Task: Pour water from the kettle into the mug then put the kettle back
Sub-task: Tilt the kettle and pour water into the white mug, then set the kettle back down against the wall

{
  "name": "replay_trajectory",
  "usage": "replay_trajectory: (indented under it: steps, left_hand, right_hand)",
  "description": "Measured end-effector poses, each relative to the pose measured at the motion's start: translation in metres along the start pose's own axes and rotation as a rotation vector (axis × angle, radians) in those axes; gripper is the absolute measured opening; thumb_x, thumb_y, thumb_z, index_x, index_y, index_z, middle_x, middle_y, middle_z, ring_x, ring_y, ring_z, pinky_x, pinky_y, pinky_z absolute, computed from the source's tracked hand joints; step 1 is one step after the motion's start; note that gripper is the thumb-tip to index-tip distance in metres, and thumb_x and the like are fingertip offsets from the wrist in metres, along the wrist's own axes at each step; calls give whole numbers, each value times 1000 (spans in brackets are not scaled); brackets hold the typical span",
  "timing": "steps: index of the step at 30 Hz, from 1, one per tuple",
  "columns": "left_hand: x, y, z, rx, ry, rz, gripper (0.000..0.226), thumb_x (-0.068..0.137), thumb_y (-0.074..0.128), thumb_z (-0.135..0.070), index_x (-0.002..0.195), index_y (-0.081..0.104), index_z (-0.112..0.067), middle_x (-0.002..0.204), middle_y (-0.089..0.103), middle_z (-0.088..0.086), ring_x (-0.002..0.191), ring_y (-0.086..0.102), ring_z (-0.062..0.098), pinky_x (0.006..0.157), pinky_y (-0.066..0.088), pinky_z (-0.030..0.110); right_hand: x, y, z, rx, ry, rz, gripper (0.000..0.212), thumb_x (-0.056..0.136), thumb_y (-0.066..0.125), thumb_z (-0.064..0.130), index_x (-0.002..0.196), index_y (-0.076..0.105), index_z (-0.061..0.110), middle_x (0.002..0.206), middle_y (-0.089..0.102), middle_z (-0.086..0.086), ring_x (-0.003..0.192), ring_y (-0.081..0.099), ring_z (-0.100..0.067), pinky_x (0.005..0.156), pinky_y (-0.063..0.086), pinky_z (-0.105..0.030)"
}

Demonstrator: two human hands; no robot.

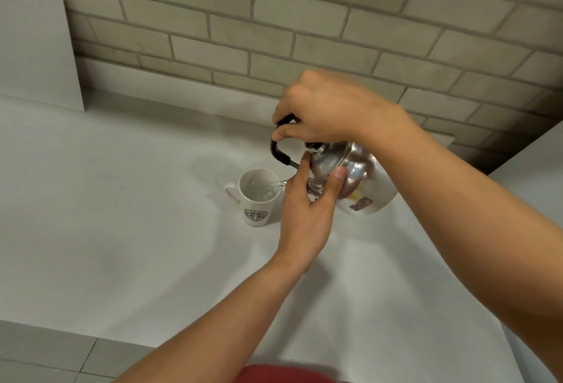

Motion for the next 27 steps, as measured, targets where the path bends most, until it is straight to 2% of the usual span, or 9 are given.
replay_trajectory:
  steps: [4,7,10,13,16,17,20,23,27]
  left_hand:
    - [1,-5,7,148,11,31,67,90,68,-64,150,43,-52,137,59,-18,120,54,-16,94,39,2]
    - [0,-6,10,289,55,78,71,92,67,-61,155,38,-46,143,53,-8,127,52,-4,99,37,6]
    - [-2,-3,9,415,117,116,74,95,66,-57,159,34,-37,149,46,-6,122,45,-13,95,30,-4]
    - [-5,3,6,522,172,162,74,99,62,-55,161,30,-30,163,34,0,144,36,1,107,27,8]
    - [-10,2,-4,558,244,173,63,101,60,-53,153,32,-30,162,35,0,150,25,-5,110,22,3]
    - [-10,-2,-9,558,270,151,56,102,59,-51,147,34,-30,156,40,0,147,31,-2,109,26,5]
    - [-3,-16,-33,582,354,49,45,104,56,-47,141,35,-30,137,45,-11,116,46,-14,94,39,7]
    - [17,-10,-50,642,356,77,51,107,55,-43,152,38,-27,150,51,-4,129,53,6,99,51,34]
    - [36,15,-58,725,346,216,47,107,56,-32,153,50,-22,144,64,3,126,64,22,106,49,36]
  right_hand:
    - [-20,10,-18,127,26,-110,34,98,63,53,112,79,27,93,76,-2,89,68,-26,76,58,-47]
    - [-43,13,-35,223,61,-274,36,97,65,51,114,81,23,94,77,-2,87,69,-22,79,56,-44]
    - [-70,20,-52,300,97,-434,34,96,71,46,112,82,19,90,78,-2,75,63,-11,75,50,-28]
    - [-97,28,-72,409,199,-586,30,92,76,42,110,83,18,86,78,-1,73,63,-10,74,44,-17]
    - [-123,38,-89,544,288,-714,29,90,80,39,110,83,17,86,77,1,75,66,-8,73,47,-15]
    - [-132,42,-94,591,317,-750,28,90,81,38,110,83,18,84,76,2,74,66,-6,71,47,-16]
    - [-153,54,-106,713,383,-827,27,88,82,35,109,83,17,81,73,7,72,63,0,69,44,-12]
    - [-163,66,-109,752,404,-843,26,87,84,33,108,83,17,81,70,16,72,64,1,69,42,-9]
    - [-168,83,-112,790,414,-839,26,86,85,33,108,84,19,82,70,20,72,66,-1,68,42,-7]
Point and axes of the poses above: each hand's wrist, its own x-axis towards the middle knuckle, its own y-axis out of the palm, z = x × y, the point moved 10 cm from there along x, towards the middle knuckle
